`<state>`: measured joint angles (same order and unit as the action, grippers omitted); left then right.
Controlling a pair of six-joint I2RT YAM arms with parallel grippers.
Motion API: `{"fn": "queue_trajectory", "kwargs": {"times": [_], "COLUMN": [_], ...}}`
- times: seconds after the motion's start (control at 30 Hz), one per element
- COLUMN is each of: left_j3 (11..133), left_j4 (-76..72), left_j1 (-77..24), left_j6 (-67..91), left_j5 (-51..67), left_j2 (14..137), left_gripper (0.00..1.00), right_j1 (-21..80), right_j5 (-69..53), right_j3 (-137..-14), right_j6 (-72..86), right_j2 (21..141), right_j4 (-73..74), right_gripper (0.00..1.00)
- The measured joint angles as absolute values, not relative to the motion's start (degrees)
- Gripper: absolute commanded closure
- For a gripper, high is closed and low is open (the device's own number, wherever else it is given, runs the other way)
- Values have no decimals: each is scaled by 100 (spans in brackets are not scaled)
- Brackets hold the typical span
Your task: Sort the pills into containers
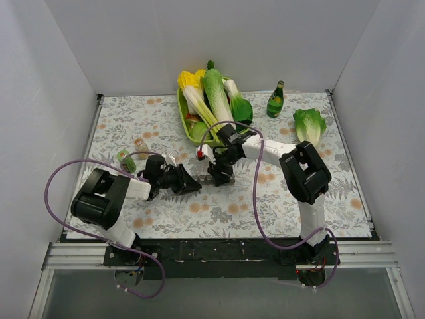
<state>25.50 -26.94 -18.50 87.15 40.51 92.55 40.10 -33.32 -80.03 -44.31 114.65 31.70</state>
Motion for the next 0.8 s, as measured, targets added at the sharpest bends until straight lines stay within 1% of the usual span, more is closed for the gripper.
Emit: {"fn": "queue_trajectory", "kwargs": {"times": [0.03, 0.1, 0.13, 0.3, 0.47, 0.57, 0.63, 0.7, 0.73, 0.8], "left_j3": [2547, 2486, 2471, 2480, 2482, 2473, 2456, 2412, 2403, 2408], "left_j4": [-2622, -2445, -2421, -2401, -2388, -2228, -2038, -1817, -1697, -1577], "left_j1": [-1855, -1883, -1859, -1861, -1861, -1861, -1863, -1865, -1865, -1865], "left_j6": [8654, 8626, 8648, 8626, 8626, 8595, 8576, 8558, 8549, 8530], "left_j5": [4001, 3872, 3994, 4003, 4005, 3955, 3854, 3682, 3605, 3489], "left_j2": [9268, 9413, 9459, 9448, 9428, 9297, 9105, 8816, 8652, 8407], "left_gripper": [80, 80, 80, 80, 79, 76, 73, 70, 65, 62], "right_j1": [3970, 3900, 3863, 3774, 3778, 3787, 3804, 3841, 3868, 3948], "right_j5": [-3332, -3332, -3334, -3310, -3251, -3203, -3157, -3061, -2976, -2808], "right_j3": [-8047, -8088, -8112, -8243, -8272, -8272, -8272, -8267, -8259, -8259], "right_j6": [-4410, -4379, -4359, -4313, -4187, -4082, -3981, -3868, -3787, -3660], "right_j2": [11504, 11528, 11528, 11528, 11524, 11522, 11509, 11469, 11434, 11371], "right_j4": [3170, 3188, 3221, 3264, 3249, 3236, 3183, 3114, 3046, 2936], "right_gripper": [35, 33, 32, 32, 29, 26, 23, 21, 21, 21]}}
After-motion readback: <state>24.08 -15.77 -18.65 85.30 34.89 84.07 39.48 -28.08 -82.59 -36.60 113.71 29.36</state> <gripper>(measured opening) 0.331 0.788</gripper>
